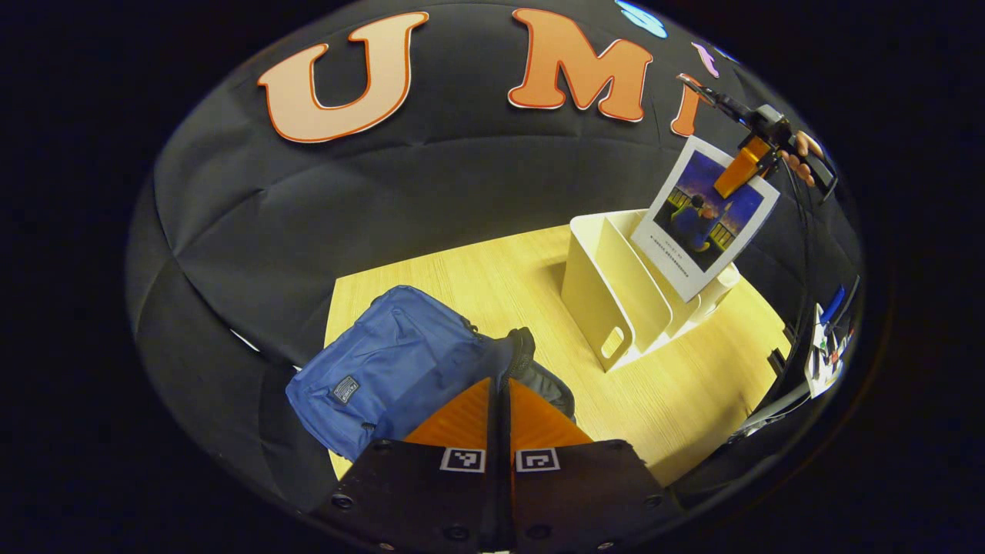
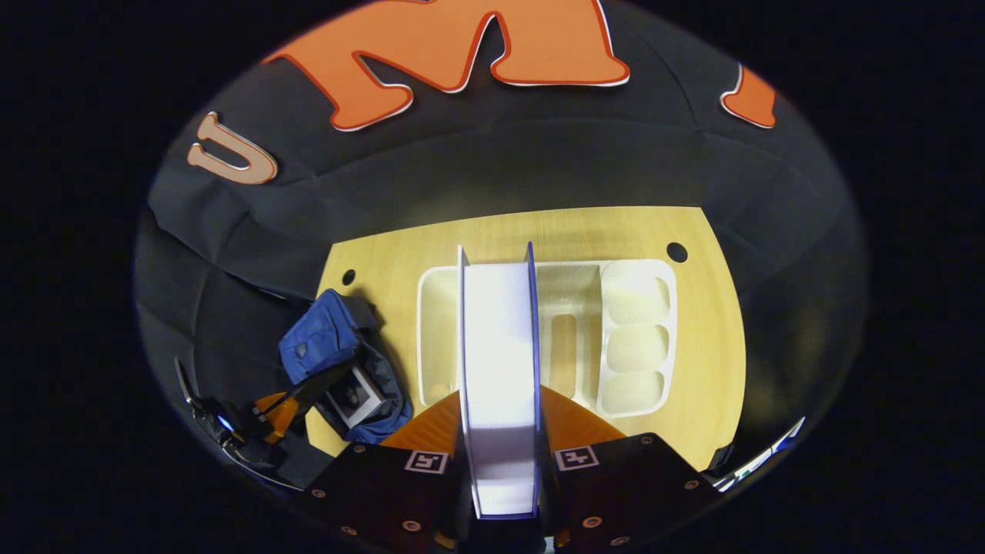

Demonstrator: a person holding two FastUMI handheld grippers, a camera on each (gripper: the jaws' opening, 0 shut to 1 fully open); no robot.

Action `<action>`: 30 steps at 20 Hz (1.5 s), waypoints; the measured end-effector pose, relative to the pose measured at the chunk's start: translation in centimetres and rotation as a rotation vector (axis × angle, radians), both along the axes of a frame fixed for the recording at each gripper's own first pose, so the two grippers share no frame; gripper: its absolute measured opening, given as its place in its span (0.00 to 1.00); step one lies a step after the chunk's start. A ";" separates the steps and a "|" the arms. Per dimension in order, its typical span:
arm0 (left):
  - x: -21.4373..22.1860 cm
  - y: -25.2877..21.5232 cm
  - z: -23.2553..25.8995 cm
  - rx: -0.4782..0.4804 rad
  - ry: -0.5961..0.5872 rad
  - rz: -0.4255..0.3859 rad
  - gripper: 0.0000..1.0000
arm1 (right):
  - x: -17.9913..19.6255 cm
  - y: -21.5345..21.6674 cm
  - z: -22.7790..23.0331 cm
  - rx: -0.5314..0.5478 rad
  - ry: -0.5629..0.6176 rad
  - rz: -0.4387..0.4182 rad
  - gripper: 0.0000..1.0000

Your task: Open the schoolbag, grab two books from the bookshelf and put them into the schoolbag.

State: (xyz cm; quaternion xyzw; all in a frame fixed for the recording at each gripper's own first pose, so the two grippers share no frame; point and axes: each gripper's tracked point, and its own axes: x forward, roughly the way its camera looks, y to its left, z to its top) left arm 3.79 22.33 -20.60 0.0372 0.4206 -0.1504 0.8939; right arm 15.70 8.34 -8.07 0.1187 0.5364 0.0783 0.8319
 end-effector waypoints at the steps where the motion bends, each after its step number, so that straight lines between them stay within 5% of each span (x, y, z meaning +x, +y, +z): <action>1: 0.1 0.0 0.1 0.005 -0.003 -0.002 0.01 | -0.3 -0.1 0.5 0.018 -0.013 -0.006 0.36; 3: 0.1 0.1 0.2 0.017 -0.003 -0.011 0.00 | -1.1 0.1 1.3 0.060 -0.030 -0.022 0.44; 4: 0.2 0.1 0.2 0.023 -0.001 -0.017 0.00 | -1.4 0.1 1.6 0.079 -0.037 -0.027 0.35; 8: 0.2 -0.1 0.2 0.037 0.004 -0.030 0.00 | -2.5 -0.6 1.4 0.128 -0.051 -0.068 0.34; 9: 0.3 -0.1 0.2 0.039 0.005 -0.031 0.00 | -2.8 -0.3 1.3 0.171 -0.040 -0.088 0.44; 10: 0.2 -0.1 0.2 0.041 0.007 -0.033 0.00 | -3.4 0.2 1.5 0.229 -0.029 -0.098 0.33; 15: 0.3 -0.1 0.1 0.051 0.013 -0.029 0.00 | -5.8 3.1 0.8 0.422 -0.017 -0.098 0.33; 30: 1.1 0.0 0.1 0.082 0.024 -0.031 0.00 | -10.1 14.8 -3.9 0.644 0.076 -0.116 0.33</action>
